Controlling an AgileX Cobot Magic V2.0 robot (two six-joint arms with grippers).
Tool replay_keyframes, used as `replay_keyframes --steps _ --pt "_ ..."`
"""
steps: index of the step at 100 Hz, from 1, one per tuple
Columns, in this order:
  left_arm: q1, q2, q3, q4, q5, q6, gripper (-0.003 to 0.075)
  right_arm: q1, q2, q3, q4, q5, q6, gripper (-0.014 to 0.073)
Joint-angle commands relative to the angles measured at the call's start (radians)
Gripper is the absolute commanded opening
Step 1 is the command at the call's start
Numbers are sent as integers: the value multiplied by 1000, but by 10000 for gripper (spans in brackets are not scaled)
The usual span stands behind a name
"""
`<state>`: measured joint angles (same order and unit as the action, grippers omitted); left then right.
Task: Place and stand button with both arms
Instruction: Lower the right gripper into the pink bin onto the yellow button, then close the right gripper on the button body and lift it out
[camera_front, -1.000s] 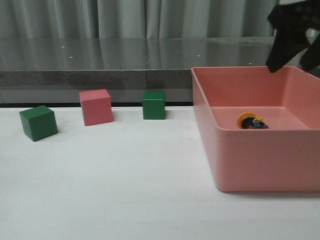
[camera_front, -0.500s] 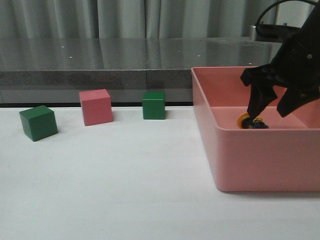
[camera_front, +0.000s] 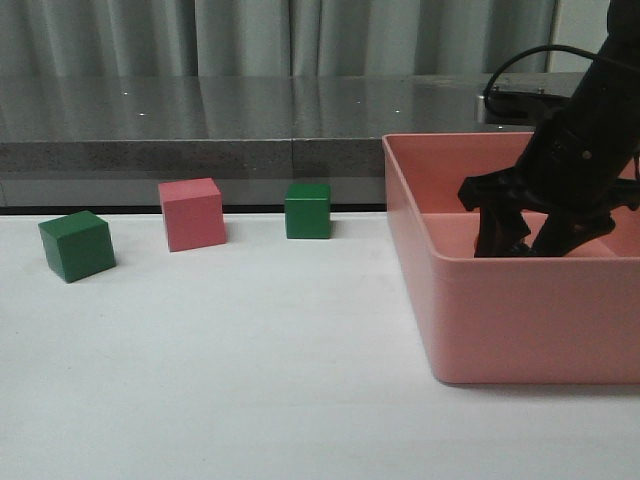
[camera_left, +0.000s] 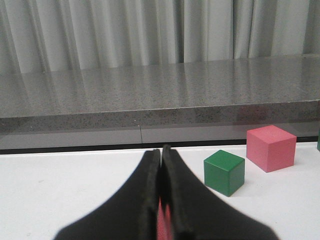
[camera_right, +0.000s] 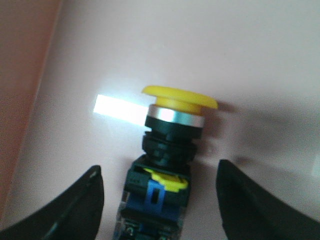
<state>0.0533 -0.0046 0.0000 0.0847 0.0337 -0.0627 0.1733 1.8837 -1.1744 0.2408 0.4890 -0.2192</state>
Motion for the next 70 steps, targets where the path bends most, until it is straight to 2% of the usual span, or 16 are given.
replay_keyframes --steps 1,17,21,45,58,63,70 --pt "1 -33 30 -9 -81 -12 -19 1 -43 -30 10 -40 -11 416" --pt "1 -33 30 -9 -81 -12 -19 1 -45 -49 10 -17 -10 94" --pt "1 -33 30 -9 -81 -12 -19 1 -48 -67 10 11 -9 62" --pt "1 -33 30 -9 -81 -12 -19 10 -120 -237 10 232 -9 66" --pt "1 -33 30 -9 -81 -12 -19 58 -157 -370 12 320 -17 62" --pt "1 -33 30 -9 -81 -12 -19 87 -158 -423 12 354 -48 59" --pt "1 -33 30 -9 -81 -12 -19 141 -146 -489 12 393 -161 59"
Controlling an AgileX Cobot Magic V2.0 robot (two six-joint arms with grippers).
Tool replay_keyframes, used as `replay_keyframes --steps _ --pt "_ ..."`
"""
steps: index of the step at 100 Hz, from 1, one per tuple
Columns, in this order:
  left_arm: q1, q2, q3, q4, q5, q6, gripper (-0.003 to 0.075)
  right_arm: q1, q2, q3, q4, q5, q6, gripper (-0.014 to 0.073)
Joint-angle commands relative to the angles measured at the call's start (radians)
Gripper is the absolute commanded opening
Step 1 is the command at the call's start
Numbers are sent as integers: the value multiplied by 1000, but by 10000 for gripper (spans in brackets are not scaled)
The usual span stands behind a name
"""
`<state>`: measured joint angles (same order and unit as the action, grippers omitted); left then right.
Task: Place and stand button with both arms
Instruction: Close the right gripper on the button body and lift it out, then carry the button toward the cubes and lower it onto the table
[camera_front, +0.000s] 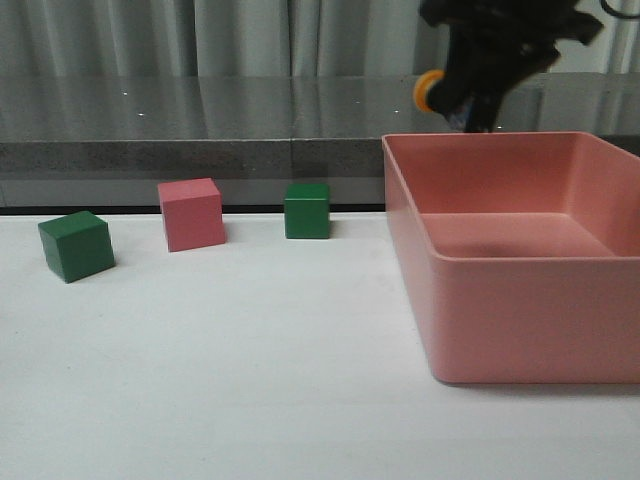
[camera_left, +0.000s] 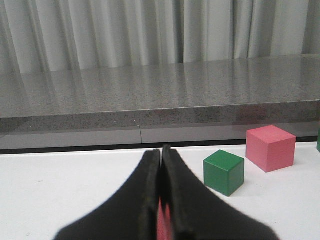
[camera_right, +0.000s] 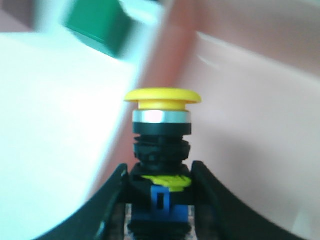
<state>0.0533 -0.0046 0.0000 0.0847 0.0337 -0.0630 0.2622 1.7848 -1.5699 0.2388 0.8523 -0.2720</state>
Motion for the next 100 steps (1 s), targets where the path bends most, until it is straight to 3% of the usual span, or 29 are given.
replay_keyframes --steps 1,27,46,60,100 --pt "1 -33 30 -9 -81 -11 -19 57 -46 -99 16 35 -121 59" --pt "1 -33 30 -9 -81 -11 -19 231 44 -194 79 67 -591 59" --pt "1 -33 30 -9 -81 -11 -19 311 160 -220 85 54 -800 59" --pt "1 -33 30 -9 -81 -11 -19 338 245 -232 85 18 -862 59" --pt "1 -33 30 -9 -81 -11 -19 349 364 -232 85 -39 -879 59"
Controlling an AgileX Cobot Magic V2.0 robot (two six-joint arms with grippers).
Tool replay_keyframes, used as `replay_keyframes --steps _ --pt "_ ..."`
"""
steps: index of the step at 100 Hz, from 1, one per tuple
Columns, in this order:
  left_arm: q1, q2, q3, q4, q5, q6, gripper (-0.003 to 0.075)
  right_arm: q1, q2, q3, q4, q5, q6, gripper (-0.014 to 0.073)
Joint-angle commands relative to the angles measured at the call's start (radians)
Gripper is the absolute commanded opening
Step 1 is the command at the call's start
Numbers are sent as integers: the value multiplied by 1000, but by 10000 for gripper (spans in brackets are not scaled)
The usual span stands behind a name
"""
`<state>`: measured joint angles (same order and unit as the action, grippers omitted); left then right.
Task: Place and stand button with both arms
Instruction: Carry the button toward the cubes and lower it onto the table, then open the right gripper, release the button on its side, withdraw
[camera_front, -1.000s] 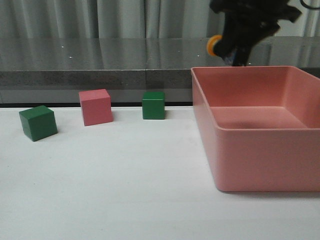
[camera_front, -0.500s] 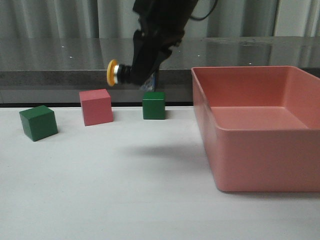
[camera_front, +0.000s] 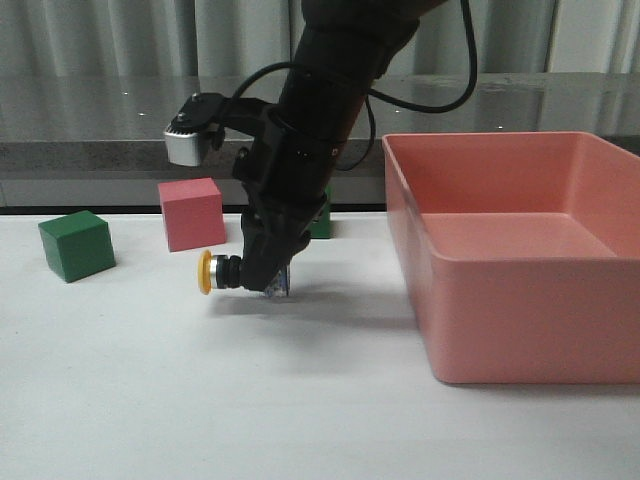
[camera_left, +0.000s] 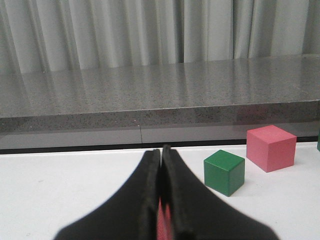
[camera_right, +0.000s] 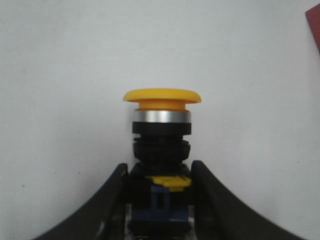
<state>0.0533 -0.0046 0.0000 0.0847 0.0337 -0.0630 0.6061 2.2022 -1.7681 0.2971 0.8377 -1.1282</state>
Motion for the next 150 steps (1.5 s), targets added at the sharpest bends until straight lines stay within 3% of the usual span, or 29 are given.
replay_keyframes --steps 1,25,32,39,52,61,78,97,109,134,150 --pt "1 -33 30 -9 -81 -11 -19 6 -53 -34 26 -24 -24 59" --pt "1 -33 30 -9 -81 -11 -19 12 -45 -34 26 -27 -32 67" --pt "1 -33 30 -9 -81 -11 -19 12 -45 -34 26 -22 -32 111" --pt "1 -33 30 -9 -81 -11 -19 12 -45 -34 26 -19 -32 210" --pt "1 -33 30 -9 -81 -11 -19 12 -45 -34 26 -18 -31 495" --pt "1 -33 30 -9 -81 -11 -19 12 -54 -36 26 -11 -26 609" --pt "1 -33 30 -9 -81 -11 -19 10 -94 -68 26 25 23 595" --pt "1 -33 30 -9 -81 -11 -19 0 -170 -187 23 115 179 591" --pt "1 -33 30 -9 -81 -11 -19 -18 -234 -265 2 172 295 493" --pt "1 -33 30 -9 -81 -11 -19 -110 -357 -300 -64 234 598 -127" --pt "1 -33 30 -9 -81 -11 -19 -199 -416 -300 -66 277 700 -109"
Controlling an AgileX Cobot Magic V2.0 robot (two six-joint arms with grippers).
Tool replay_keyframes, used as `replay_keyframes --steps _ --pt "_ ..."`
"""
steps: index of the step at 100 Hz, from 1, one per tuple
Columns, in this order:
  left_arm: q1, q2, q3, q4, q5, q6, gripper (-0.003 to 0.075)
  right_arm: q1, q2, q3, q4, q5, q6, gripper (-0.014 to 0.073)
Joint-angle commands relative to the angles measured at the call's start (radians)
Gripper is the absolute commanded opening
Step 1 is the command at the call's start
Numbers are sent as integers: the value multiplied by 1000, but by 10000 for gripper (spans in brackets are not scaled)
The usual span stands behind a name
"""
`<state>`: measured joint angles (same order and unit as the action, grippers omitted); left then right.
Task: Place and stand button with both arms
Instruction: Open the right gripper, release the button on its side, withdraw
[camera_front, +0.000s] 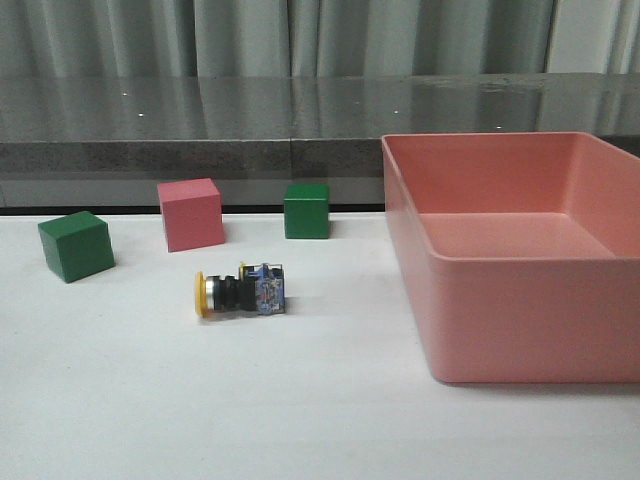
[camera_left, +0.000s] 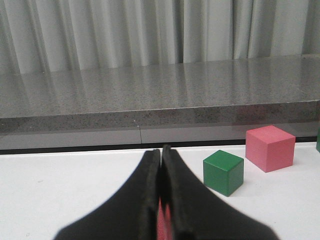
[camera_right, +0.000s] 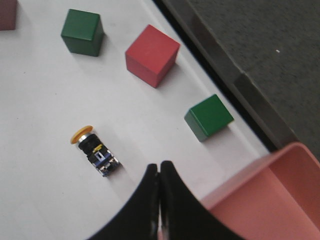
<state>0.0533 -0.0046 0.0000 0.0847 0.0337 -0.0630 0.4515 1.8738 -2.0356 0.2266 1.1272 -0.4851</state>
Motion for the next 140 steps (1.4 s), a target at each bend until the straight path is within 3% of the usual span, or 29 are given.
replay_keyframes --steps 1,15,29,61,89,116,140 --pt "1 -33 30 -9 -81 -11 -19 -49 -90 -32 3 -12 61 -109" --pt "1 -33 30 -9 -81 -11 -19 -131 -154 -6 -4 -28 105 -109" --pt "1 -33 30 -9 -81 -11 -19 -202 -267 128 -21 -121 138 -109" --pt "1 -33 30 -9 -81 -11 -19 -306 -693 781 -23 -552 149 -109" --pt "1 -33 30 -9 -81 -11 -19 -329 -1093 1247 -23 -807 149 -109" --pt "1 -33 30 -9 -81 -11 -19 -329 -1410 1524 -23 -896 149 -109" --pt "1 -33 30 -9 -81 -11 -19 -329 -1542 1624 -23 -929 149 -109"
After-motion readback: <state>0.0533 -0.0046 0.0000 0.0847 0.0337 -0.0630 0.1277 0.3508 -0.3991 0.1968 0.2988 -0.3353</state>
